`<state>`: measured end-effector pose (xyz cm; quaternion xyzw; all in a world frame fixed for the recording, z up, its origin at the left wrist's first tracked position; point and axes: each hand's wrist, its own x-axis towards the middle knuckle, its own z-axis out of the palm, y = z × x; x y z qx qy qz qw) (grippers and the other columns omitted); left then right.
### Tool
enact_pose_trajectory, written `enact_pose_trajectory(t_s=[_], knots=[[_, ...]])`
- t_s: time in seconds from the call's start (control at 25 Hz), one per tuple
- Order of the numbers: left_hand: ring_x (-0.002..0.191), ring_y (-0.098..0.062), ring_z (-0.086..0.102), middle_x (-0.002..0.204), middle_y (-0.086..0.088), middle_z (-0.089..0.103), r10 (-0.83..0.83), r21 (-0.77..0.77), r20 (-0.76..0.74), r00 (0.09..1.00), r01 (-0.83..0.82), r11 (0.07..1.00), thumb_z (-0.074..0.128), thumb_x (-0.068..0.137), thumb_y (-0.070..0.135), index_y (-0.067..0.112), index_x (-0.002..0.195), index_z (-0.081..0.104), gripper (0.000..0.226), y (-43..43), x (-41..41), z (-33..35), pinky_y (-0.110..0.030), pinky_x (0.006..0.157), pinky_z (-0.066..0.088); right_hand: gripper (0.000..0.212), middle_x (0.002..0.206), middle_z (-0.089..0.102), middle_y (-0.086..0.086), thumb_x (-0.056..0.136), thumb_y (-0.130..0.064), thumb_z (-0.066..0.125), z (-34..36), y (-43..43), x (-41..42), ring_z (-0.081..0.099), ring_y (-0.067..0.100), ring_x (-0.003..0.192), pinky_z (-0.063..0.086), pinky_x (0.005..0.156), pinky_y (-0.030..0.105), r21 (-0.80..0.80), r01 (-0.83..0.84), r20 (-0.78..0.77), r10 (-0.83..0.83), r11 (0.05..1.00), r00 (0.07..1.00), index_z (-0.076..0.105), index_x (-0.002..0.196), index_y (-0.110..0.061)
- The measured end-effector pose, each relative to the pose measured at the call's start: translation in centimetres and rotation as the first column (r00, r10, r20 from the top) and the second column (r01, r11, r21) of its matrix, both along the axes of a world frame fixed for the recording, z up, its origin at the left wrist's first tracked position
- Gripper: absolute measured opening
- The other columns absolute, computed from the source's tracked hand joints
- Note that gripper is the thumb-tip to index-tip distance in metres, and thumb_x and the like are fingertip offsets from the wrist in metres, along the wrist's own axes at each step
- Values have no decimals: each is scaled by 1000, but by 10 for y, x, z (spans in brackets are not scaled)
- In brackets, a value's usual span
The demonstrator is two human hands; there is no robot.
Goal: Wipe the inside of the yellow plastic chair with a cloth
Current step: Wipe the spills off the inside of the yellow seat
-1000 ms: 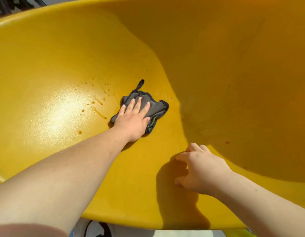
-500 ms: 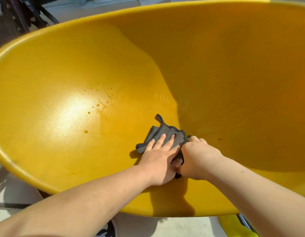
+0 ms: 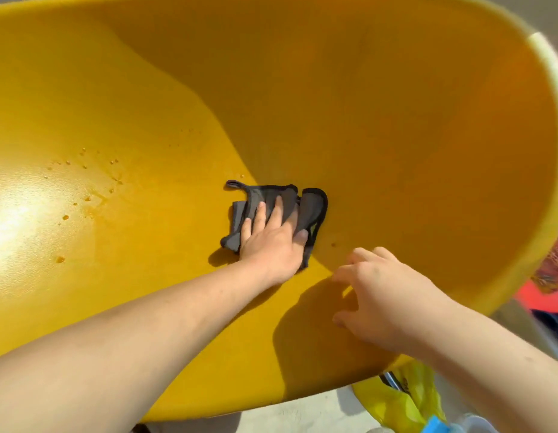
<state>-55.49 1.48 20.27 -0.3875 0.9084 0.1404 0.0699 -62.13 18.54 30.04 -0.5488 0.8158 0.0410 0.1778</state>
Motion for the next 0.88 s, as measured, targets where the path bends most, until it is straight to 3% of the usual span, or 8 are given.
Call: enact_pose_trajectory(t_s=[0.2, 0.28, 0.36, 0.44, 0.56, 0.68, 0.76, 0.88], knots=[[157, -14, -18, 172, 9, -15, -562, -12, -84, 823, 563, 826, 23, 109, 52, 43, 162, -5, 61, 17, 11, 10, -37, 123, -8, 44, 126, 52, -5, 95, -45, 63, -1, 21, -6, 44, 19, 119, 50, 97, 30, -107, -20, 38, 25, 994, 999, 61, 137, -34], [159, -16, -15, 173, 5, -13, -445, -33, 10, 896, 445, 895, 22, 109, 52, 41, 163, -5, 61, -17, 9, 3, -42, 128, -3, 44, 126, 56, -5, 95, -48, 64, 1, 21, -6, 46, 19, 118, 52, 97, 32, -142, 3, 37, 2, 990, 999, 63, 136, -31], [159, -19, -13, 174, 4, -11, -90, -44, 18, 996, 91, 995, 17, 108, 54, 39, 164, -4, 62, -23, -2, -2, -45, 129, -1, 43, 123, 60, -5, 96, -50, 63, 1, 19, -8, 49, 21, 115, 52, 96, 34, -147, 7, 3, -7, 989, 1000, 65, 134, -30], [160, -20, -12, 174, 5, -10, 71, -34, -17, 997, -71, 997, 16, 108, 54, 37, 165, 0, 61, 10, -19, -3, -46, 128, -1, 39, 121, 63, -5, 97, -48, 61, 1, 19, -9, 50, 22, 112, 49, 94, 34, -137, 12, -36, -17, 990, 999, 66, 130, -28], [159, -18, -14, 174, 6, -10, -237, 36, -47, 970, 238, 971, 19, 108, 49, 32, 165, 6, 61, 60, -4, 7, -42, 128, -6, 31, 111, 60, -5, 94, -46, 60, 4, 19, -10, 48, 22, 108, 41, 93, 36, -82, 6, -72, -12, 997, 997, 68, 118, -28], [157, -11, -18, 169, 13, -12, -552, 106, -65, 832, 555, 825, 25, 109, 48, 38, 164, 4, 60, 36, 26, 20, -36, 126, -8, 24, 100, 56, -6, 91, -51, 62, 9, 17, -9, 47, 21, 103, 36, 89, 36, -54, 7, -65, -10, 999, 998, 67, 101, -29], [157, -11, -17, 169, 14, -14, -503, 76, 16, 864, 501, 862, 24, 109, 49, 42, 163, -4, 61, 2, 21, 13, -37, 128, -4, 30, 107, 61, -6, 92, -52, 61, 9, 17, -8, 49, 22, 107, 38, 92, 37, -63, 33, -44, -36, 997, 998, 69, 111, -29], [159, -17, -14, 173, 4, -13, -62, 23, 32, 998, 61, 998, 18, 109, 51, 36, 164, -3, 61, -14, -1, 3, -43, 129, -2, 38, 116, 65, -5, 95, -52, 61, 10, 17, -8, 52, 22, 111, 44, 97, 37, -91, 69, -29, -72, 993, 997, 68, 121, -27]])
